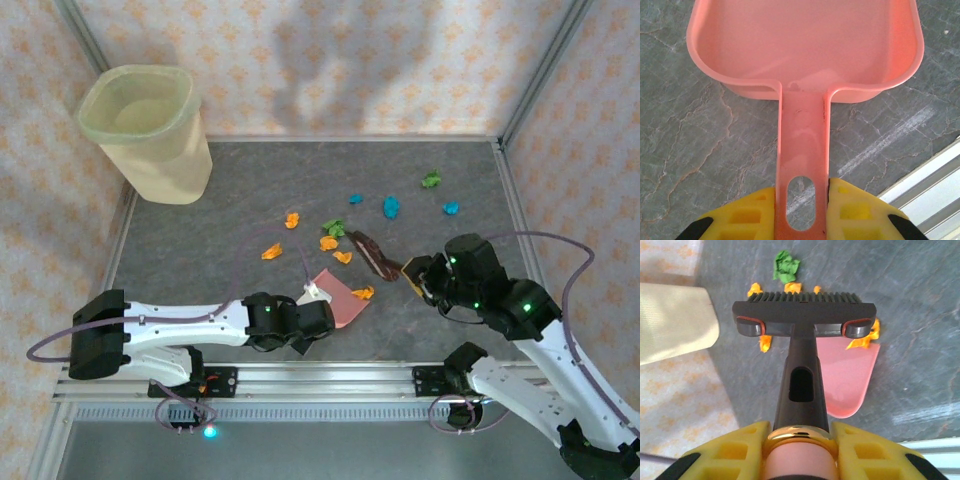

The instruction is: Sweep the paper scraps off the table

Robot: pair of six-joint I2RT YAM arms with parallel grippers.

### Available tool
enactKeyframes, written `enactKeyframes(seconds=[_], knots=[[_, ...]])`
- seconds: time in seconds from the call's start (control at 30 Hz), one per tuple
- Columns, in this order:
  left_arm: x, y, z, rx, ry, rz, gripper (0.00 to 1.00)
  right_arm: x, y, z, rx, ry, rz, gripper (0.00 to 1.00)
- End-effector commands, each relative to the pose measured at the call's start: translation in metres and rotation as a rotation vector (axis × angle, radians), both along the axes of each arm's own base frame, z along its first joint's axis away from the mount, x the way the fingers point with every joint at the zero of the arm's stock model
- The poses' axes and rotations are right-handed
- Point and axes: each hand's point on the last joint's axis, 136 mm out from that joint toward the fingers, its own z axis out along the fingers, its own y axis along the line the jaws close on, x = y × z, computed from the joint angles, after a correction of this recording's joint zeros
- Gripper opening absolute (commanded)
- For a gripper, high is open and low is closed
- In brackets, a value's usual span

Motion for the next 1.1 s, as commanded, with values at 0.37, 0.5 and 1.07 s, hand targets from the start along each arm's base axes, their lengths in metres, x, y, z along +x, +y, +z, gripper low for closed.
enactKeyframes(seconds=[0.37, 0.5, 1.07], knots=[[0.006, 0.005, -0.006, 0.027, -0.043, 0.017, 0.0, -0.005, 0.033, -0.019, 0.121, 0.09, 0.104, 0.0], [0.009, 0.005, -0.005, 0.021, -0.055, 0.025, 0.0, -0.007, 0.039, 0.003, 0.201, 0.049, 0.114, 0.0], [0.024, 0.02, 0.0, 0.016, -0.119, 0.116, 0.0, 0.013, 0.016, 0.035, 0.151, -0.169, 0.018, 0.0]])
